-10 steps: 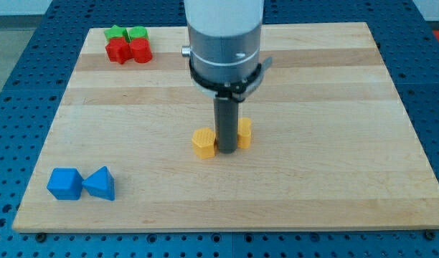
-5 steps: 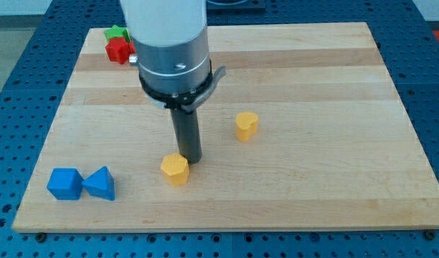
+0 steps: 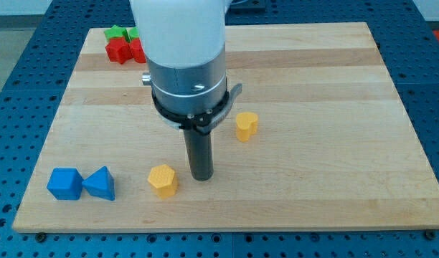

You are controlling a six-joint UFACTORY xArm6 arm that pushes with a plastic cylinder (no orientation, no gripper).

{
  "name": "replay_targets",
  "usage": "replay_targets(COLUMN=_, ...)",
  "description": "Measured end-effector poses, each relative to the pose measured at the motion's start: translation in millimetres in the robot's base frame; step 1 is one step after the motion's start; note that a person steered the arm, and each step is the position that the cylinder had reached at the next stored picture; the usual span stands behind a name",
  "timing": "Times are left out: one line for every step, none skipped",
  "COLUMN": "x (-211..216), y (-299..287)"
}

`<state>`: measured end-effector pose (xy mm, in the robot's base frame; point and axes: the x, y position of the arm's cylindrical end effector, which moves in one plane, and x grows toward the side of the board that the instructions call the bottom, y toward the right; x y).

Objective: Push the yellow hexagon to the blue triangle

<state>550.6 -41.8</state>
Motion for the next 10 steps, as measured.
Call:
replay_targets(x=6.1, y=-1.6)
replay_targets(x=6.1, y=-13.9)
replay_targets(x=7.5, y=-23.1)
replay_targets(x=9.3, y=-26.9)
replay_targets(x=12.7, y=-30.7)
replay_targets(x=15.4, y=-33.4)
replay_targets(x=15.4, y=-39.0)
replay_targets(x=15.4, y=-50.4)
replay_targets(x=15.4, y=-52.2)
replay_targets(x=15.4, y=-52.2)
